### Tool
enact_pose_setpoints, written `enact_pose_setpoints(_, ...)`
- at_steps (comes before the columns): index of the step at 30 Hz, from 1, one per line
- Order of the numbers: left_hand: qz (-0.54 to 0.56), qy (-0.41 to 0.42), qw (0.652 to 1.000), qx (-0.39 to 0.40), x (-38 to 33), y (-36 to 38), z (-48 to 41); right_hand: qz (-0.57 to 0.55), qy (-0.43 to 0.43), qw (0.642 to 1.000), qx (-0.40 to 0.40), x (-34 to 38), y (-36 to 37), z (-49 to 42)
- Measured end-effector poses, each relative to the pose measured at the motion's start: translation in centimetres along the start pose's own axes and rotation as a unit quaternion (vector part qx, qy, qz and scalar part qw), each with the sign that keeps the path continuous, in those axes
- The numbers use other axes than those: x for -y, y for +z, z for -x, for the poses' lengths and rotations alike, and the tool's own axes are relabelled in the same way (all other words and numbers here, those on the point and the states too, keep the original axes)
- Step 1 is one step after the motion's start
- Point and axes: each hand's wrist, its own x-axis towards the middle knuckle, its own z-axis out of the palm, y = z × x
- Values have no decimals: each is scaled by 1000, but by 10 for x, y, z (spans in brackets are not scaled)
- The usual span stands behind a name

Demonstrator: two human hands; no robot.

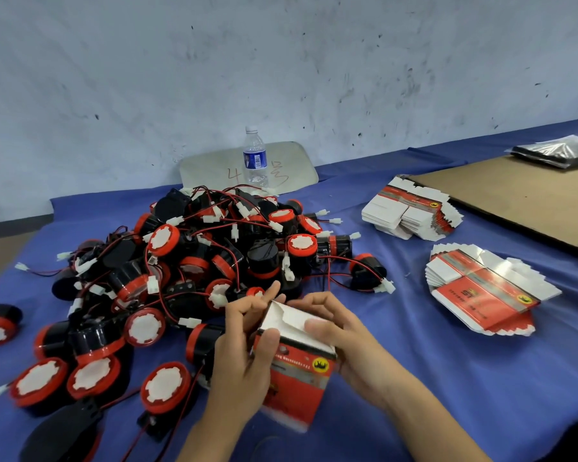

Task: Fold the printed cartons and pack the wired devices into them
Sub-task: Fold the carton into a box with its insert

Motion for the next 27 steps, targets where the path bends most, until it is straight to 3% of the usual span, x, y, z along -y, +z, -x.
enact_pose_setpoints(2,-20,15,999,32,0,-1,2,-25,85,994,62,-2,-2,1)
enact_pose_setpoints(4,-41,20,998,48,0,-1,2,-32,116,988,93,-2,-2,1)
enact_pose_setpoints(15,-90,29,995,35,1,0,2,-17,100,993,66,-4,-1,-1)
enact_pose_setpoints(19,-81,40,996,23,1,0,2,-86,109,987,82,-3,-1,-2)
enact_pose_setpoints(23,-73,19,997,19,2,1,1,-185,40,981,41,1,-4,-4)
enact_pose_setpoints(27,-122,-31,992,8,15,3,-3,-231,-72,968,-59,6,-9,-6)
